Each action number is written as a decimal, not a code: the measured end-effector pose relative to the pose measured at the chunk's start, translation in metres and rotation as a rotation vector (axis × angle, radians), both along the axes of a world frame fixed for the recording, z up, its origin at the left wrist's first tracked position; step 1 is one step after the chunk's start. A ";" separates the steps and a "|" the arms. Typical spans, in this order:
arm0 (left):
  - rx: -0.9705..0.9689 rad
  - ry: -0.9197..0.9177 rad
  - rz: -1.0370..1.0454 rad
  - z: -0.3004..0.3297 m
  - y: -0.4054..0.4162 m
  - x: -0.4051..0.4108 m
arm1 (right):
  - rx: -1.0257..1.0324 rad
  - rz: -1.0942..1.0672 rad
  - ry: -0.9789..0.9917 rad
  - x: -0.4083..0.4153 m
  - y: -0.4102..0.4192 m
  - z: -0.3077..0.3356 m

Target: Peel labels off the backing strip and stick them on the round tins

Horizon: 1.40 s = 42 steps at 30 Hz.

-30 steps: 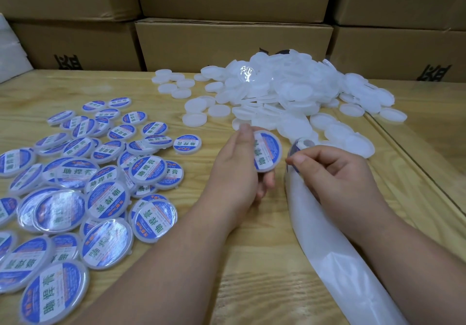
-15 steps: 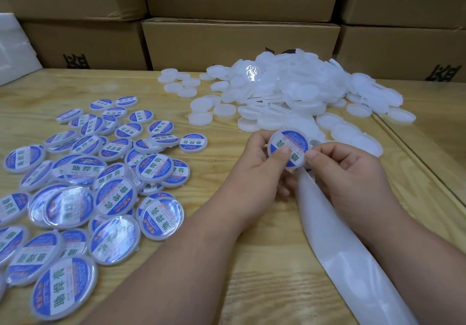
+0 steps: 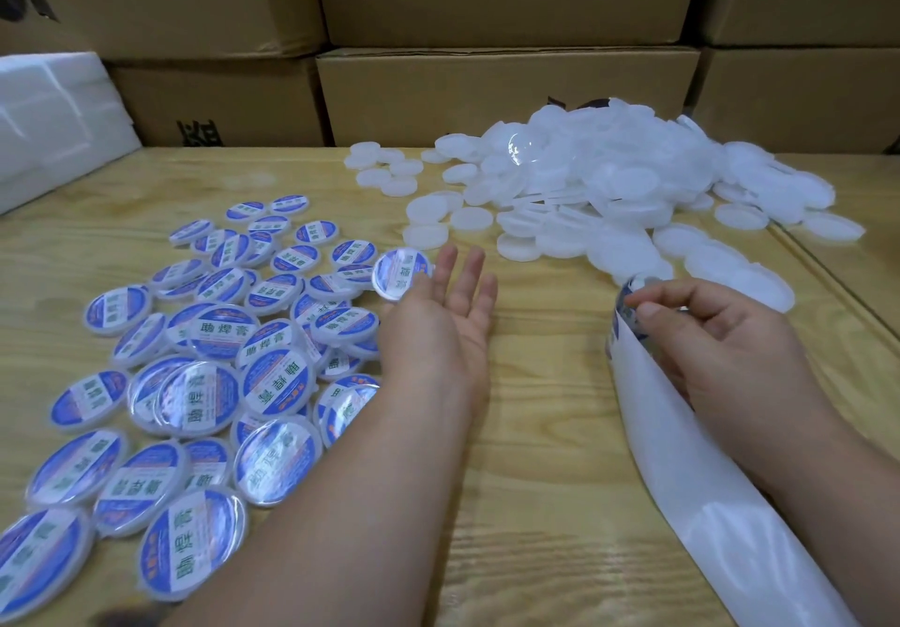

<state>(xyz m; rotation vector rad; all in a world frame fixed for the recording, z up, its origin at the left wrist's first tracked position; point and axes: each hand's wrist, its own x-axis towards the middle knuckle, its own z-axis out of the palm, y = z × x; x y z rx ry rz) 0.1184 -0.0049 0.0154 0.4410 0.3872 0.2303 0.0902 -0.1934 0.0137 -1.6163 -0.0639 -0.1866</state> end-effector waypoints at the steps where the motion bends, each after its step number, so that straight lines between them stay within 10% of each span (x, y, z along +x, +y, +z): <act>1: -0.003 0.008 0.011 0.001 0.000 -0.001 | 0.001 0.000 0.002 0.000 0.000 0.000; 11: 0.188 -0.077 0.092 0.000 -0.004 -0.005 | -0.010 0.006 -0.004 0.000 -0.001 -0.001; 21: 1.612 -0.153 -0.186 -0.014 -0.033 -0.017 | -0.029 0.004 0.003 -0.003 -0.002 0.002; 28: 2.075 -0.052 -0.257 -0.020 -0.042 0.012 | -0.005 0.037 0.006 -0.003 -0.003 0.002; 37: 2.381 -0.546 -0.409 -0.015 -0.063 0.071 | 0.026 0.066 -0.003 0.002 -0.003 -0.001; 42: 2.496 -0.504 -0.570 -0.012 -0.072 0.092 | 0.030 0.072 -0.007 0.002 -0.004 -0.002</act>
